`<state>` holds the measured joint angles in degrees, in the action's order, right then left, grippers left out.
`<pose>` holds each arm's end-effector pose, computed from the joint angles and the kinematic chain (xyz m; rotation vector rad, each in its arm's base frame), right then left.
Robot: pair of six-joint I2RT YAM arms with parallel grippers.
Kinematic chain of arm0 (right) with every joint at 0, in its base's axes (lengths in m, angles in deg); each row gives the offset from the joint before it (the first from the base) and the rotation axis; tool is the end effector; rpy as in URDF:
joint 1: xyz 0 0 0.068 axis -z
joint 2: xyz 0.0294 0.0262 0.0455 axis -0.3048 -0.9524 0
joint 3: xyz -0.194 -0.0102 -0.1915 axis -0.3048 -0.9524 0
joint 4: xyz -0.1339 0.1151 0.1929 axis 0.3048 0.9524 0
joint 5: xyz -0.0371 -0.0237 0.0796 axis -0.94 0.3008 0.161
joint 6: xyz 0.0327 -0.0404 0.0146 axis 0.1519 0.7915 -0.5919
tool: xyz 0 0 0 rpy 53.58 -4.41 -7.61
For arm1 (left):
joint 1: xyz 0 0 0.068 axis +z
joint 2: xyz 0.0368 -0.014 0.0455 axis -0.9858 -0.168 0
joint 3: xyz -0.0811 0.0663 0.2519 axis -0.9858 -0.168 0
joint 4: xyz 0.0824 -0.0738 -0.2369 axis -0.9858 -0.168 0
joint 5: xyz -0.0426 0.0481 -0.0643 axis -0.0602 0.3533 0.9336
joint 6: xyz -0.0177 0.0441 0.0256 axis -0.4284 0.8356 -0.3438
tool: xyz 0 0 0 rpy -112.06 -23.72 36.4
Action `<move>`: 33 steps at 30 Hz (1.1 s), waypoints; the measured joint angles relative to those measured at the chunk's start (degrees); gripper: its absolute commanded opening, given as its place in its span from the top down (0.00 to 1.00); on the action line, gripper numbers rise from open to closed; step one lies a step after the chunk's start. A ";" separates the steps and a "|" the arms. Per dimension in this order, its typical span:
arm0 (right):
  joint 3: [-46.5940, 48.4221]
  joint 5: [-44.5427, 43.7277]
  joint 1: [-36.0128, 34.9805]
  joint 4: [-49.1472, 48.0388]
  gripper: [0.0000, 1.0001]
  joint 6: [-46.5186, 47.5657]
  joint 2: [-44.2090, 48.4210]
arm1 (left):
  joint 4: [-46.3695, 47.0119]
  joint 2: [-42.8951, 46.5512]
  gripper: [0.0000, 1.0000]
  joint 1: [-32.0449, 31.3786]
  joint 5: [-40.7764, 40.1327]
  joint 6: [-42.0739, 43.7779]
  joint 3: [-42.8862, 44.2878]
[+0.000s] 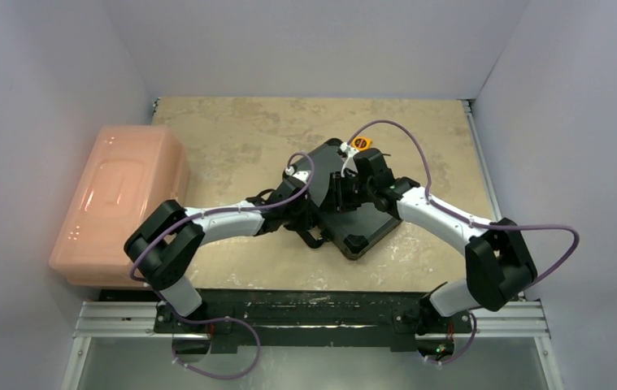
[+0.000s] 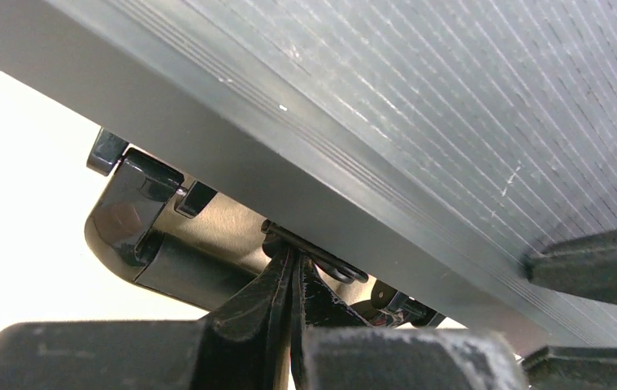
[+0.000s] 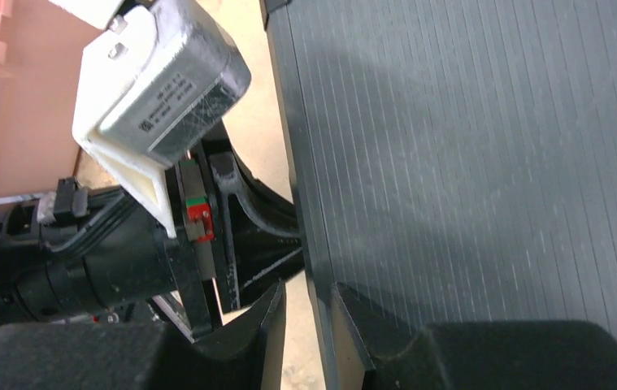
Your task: Pack up texas hold em set
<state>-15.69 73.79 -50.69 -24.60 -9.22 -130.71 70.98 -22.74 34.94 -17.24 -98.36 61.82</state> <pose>0.2588 0.1827 0.2349 -0.3405 2.3927 0.9225 0.2343 -0.2367 0.1643 0.1141 2.5305 -0.6285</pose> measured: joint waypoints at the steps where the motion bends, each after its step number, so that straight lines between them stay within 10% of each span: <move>1: 0.44 -0.24 -0.07 1.66 0.68 0.20 0.28 | 0.15 0.02 1.00 0.00 0.00 0.00 -0.09; 17: 5.22 -4.74 -0.22 16.41 0.53 2.73 3.32 | 4.70 5.49 0.98 -0.17 -2.64 0.46 -5.75; 33: 6.36 -6.45 -0.22 18.10 0.44 4.00 9.51 | -0.61 26.16 0.32 -1.31 -9.33 2.67 -10.38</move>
<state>-9.33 67.34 -50.91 -6.51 -5.22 -121.20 70.37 3.42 33.63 -26.57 -95.69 51.43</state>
